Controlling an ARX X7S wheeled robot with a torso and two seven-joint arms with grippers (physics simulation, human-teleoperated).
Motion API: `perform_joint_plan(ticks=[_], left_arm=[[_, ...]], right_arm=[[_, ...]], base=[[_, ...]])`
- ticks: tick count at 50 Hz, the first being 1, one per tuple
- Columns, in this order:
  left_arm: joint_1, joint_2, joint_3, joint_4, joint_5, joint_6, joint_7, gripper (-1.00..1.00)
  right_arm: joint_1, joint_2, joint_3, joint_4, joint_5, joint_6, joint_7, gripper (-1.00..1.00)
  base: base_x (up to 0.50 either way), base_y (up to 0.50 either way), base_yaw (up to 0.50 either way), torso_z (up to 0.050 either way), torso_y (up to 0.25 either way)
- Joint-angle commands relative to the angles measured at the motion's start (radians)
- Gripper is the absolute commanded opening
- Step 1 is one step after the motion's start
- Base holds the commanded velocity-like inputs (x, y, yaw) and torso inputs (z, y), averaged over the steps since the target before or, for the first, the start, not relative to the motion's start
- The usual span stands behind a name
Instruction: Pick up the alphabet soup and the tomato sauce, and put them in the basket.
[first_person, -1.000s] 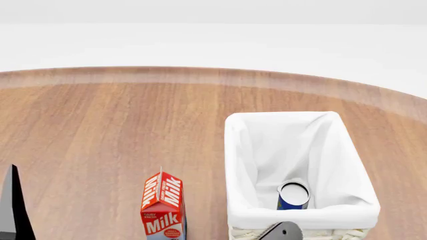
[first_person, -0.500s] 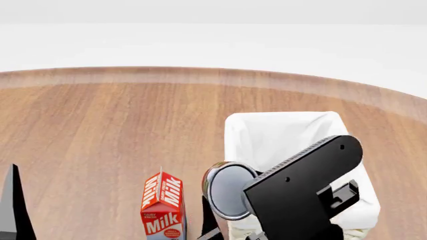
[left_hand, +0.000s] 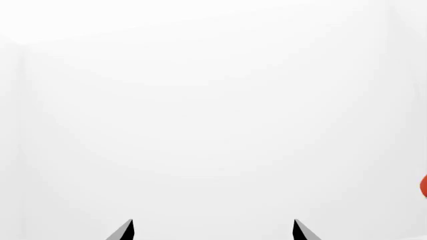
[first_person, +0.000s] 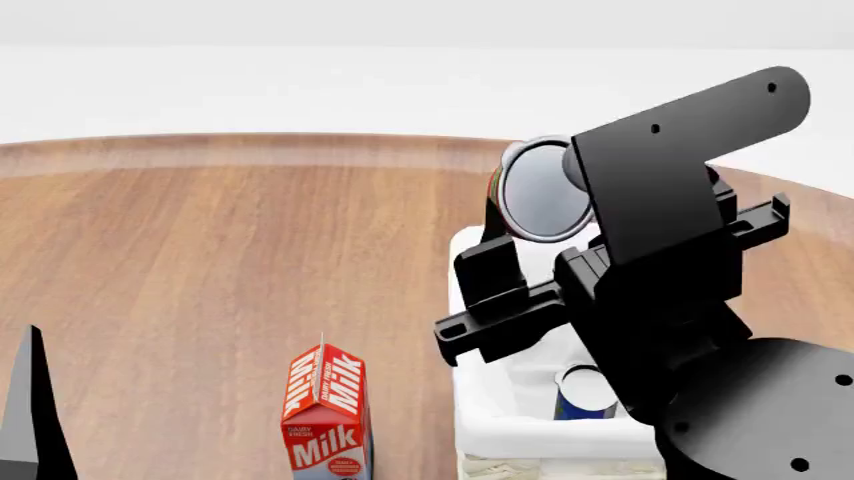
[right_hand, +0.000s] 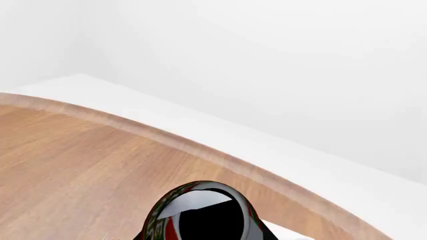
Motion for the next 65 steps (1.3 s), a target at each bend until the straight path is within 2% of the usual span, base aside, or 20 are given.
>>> perform_joint_plan(ticks=[1, 28, 65], left_arm=[[-0.003, 0.0, 0.006, -0.005, -0.001, 0.004, -0.002, 1.0], [-0.021, -0.006, 0.016, 0.001, -0.007, -0.012, -0.006, 1.0], [-0.018, -0.018, 0.018, -0.003, -0.02, 0.004, -0.015, 1.0]], right_arm=[[0.093, -0.076, -0.079, 0.252, -0.204, -0.013, -0.103, -1.0], [0.202, -0.306, -0.276, 0.866, -0.498, -0.159, -0.319, -1.0], [0.235, -0.538, -0.356, 1.499, -0.66, -0.43, -0.485, -1.0]], base=[[0.0, 0.0, 0.0, 0.0, 0.0], [0.0, 0.0, 0.0, 0.0, 0.0], [0.0, 0.0, 0.0, 0.0, 0.0]])
